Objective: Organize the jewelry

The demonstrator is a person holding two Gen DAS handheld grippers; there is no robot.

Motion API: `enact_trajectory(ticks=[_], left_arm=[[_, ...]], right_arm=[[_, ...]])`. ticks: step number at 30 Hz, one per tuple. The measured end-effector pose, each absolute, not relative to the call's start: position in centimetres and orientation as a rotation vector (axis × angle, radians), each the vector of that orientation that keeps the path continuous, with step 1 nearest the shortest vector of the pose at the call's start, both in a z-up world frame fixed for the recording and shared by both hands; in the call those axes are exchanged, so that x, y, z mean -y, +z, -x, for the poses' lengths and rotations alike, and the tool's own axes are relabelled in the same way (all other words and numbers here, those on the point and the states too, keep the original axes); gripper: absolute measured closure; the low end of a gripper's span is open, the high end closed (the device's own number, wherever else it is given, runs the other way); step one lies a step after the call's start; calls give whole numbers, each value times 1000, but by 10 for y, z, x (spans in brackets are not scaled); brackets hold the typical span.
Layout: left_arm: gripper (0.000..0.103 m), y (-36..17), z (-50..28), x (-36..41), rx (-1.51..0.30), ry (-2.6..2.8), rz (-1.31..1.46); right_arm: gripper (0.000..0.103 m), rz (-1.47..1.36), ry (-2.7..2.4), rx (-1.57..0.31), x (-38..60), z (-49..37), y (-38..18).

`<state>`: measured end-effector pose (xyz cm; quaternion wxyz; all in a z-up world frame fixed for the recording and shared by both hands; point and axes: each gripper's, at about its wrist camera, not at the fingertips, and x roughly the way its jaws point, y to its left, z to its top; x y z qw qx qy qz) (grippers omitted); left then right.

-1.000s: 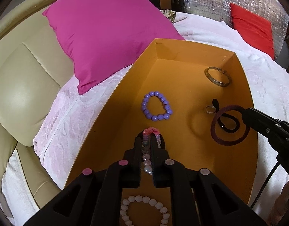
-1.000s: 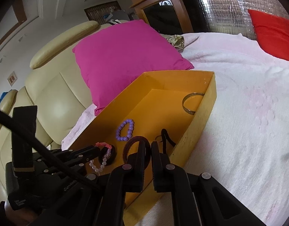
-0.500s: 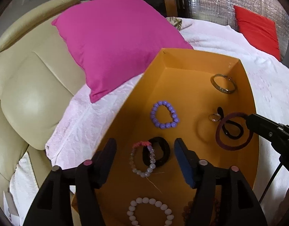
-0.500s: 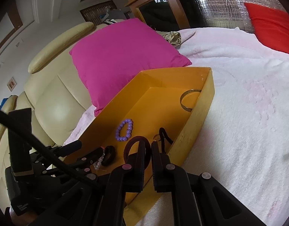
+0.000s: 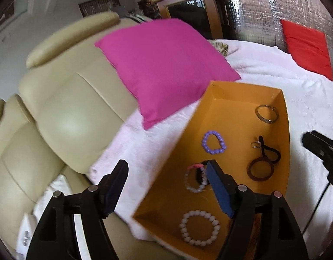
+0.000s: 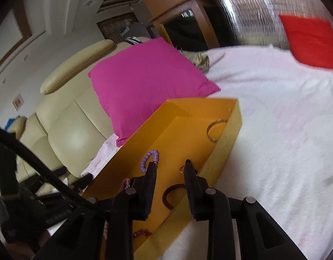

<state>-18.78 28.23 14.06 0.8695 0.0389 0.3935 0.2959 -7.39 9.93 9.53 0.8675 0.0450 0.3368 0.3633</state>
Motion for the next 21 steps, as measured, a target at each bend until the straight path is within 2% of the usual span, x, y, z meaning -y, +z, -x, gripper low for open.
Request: enact_trajectory(ticks=[5, 7, 9, 10, 12, 17, 21], left_arm=[[25, 177, 217, -267, -737, 659, -139], [24, 193, 233, -260, -697, 667, -143], [23, 208, 248, -253, -655, 679, -154], [18, 214, 254, -249, -636, 685, -157], [13, 225, 268, -244, -605, 691, -153], [13, 248, 297, -233, -546, 633, -116], [13, 266, 323, -228, -478, 583, -58]], right_arm=[[74, 41, 668, -621, -85, 116, 124], [70, 38, 659, -612, -73, 135, 134], [51, 53, 634, -599, -61, 156, 145], [44, 66, 626, -587, -56, 166, 150], [42, 96, 609, -557, -49, 188, 163], [42, 92, 566, -550, -36, 222, 193], [37, 93, 523, -540, -32, 243, 207]])
